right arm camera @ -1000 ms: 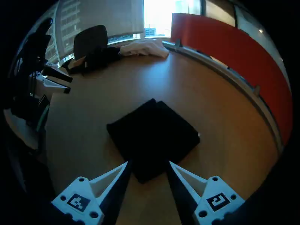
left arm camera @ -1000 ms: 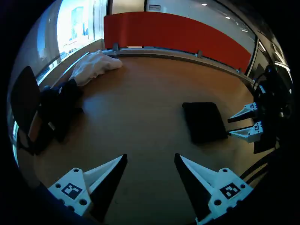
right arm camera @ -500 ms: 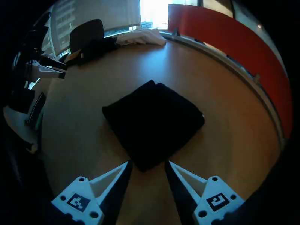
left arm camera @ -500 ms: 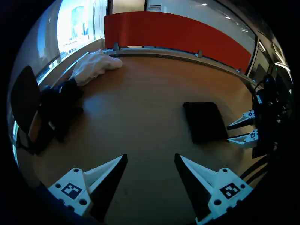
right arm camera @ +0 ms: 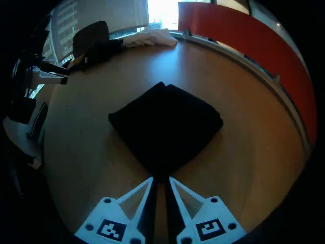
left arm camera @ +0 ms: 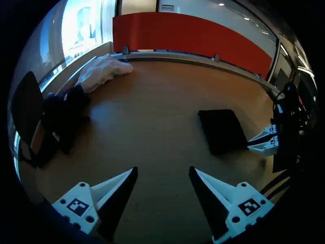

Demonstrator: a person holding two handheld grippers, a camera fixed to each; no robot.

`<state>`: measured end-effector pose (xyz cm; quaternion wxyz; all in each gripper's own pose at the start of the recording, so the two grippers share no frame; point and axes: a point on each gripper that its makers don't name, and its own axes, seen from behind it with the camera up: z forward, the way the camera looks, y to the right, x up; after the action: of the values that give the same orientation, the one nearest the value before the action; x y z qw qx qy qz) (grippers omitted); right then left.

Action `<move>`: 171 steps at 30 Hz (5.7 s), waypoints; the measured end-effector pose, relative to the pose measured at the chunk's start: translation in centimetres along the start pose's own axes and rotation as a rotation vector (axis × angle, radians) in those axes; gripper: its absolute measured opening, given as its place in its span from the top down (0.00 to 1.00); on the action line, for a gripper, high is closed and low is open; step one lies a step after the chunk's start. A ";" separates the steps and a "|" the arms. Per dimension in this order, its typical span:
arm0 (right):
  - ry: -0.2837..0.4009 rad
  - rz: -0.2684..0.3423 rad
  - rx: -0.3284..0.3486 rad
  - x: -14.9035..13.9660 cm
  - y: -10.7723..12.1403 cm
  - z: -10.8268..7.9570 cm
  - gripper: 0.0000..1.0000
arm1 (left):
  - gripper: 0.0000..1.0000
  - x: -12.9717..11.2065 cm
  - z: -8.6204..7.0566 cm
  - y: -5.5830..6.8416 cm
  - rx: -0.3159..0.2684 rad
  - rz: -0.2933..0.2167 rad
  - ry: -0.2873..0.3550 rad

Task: Fold towel

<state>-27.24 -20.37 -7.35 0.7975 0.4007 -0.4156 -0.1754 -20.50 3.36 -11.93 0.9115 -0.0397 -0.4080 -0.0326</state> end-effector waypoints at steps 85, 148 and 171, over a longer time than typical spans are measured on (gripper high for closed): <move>0.264 0.071 -0.264 8.9 18.4 -22.4 0.95 | 0.07 3.0 1.5 3.7 -0.062 0.063 0.034; -0.003 0.270 -0.415 -13.5 29.5 -30.6 0.95 | 0.07 4.0 1.6 6.6 -0.058 0.120 0.018; -0.069 0.303 -0.403 -18.2 26.1 -31.3 0.95 | 0.07 4.2 1.3 6.7 -0.067 0.124 0.026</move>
<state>-14.26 22.34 -6.80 0.8637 0.1605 -0.4547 -0.1466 -18.07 10.03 -8.23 0.9152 -0.0947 -0.3917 0.0097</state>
